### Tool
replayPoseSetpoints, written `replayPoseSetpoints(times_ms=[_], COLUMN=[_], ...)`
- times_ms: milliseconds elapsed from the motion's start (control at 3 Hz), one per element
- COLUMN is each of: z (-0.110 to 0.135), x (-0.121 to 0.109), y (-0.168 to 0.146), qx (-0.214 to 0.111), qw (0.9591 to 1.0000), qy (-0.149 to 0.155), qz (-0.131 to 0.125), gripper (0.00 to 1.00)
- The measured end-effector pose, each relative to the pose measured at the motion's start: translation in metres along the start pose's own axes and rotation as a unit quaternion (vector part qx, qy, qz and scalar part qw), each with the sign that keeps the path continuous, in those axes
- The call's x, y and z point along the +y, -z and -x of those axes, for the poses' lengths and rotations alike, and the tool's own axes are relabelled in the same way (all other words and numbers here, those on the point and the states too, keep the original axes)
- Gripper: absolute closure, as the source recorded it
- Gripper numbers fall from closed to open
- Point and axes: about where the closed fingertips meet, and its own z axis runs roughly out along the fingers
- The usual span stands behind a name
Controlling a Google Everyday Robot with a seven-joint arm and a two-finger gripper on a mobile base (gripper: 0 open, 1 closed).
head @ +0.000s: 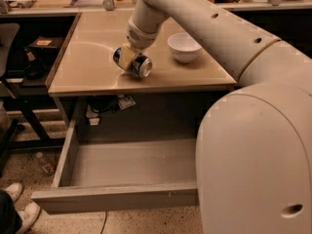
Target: Place pepsi can into top drawer
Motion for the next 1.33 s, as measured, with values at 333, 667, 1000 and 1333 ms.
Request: replayPoseSetpoints(times_ms=[333,667,1000,1333], z=[0.001,-0.011,-0.033,-0.064], x=[0.000,0.010,0.036,0.068], y=[0.000,0.017,0.041,0.059], qx=[-0.001,0.012,0.026,0.047], qw=[1.0000,0.9999,0.9993,0.9973], qy=[0.000,-0.002,-0.025,-0.055], qz=[0.000,0.002,0.005,0.009], gripper=[1.00,1.00,1.00,1.00])
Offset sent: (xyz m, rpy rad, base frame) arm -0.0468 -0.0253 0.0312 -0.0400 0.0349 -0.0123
